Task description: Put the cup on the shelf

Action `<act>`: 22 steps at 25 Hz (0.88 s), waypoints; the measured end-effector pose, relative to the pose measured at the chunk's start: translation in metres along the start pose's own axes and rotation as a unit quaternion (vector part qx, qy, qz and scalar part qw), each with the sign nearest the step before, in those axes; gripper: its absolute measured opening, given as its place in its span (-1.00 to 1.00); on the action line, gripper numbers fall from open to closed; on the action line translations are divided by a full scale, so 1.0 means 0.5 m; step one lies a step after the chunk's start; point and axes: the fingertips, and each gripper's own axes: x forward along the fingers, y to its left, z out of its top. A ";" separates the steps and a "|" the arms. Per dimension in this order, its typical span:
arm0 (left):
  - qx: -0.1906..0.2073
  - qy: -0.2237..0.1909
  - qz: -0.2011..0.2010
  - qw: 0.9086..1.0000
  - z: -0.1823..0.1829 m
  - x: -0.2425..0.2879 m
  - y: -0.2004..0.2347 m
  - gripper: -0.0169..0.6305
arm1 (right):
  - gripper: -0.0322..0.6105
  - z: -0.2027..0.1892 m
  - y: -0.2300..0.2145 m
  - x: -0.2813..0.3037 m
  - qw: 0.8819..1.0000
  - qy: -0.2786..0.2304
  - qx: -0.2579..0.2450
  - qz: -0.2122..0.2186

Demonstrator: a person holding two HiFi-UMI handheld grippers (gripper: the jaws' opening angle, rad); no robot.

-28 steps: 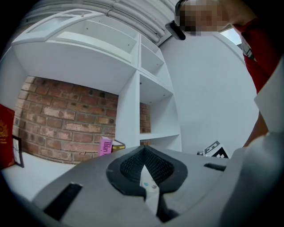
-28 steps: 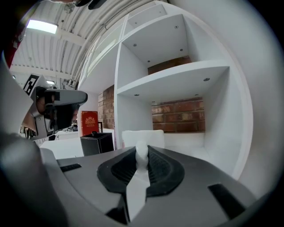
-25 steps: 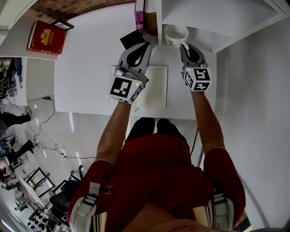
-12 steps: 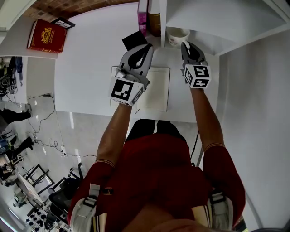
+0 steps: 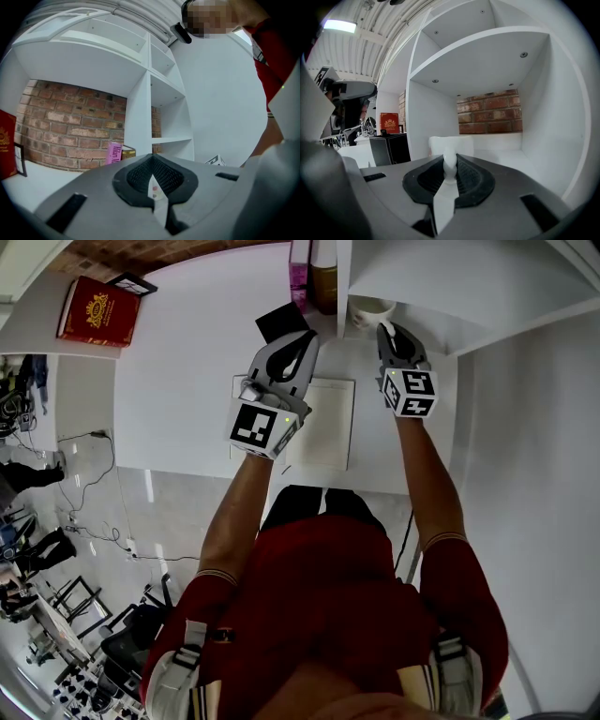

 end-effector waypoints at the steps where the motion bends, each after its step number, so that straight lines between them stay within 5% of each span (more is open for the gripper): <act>1: 0.000 0.003 0.000 1.000 -0.003 -0.001 0.000 -0.94 | -0.78 -0.001 -0.001 0.001 1.000 0.001 -0.001 0.001; 5: -0.001 0.046 -0.003 0.999 -0.025 -0.009 -0.003 -0.94 | -0.78 -0.003 -0.001 0.000 1.000 0.009 -0.009 0.002; 22: -0.007 0.023 -0.008 1.000 -0.015 -0.013 -0.008 -0.94 | -0.77 -0.032 0.004 -0.005 0.999 0.037 -0.032 0.004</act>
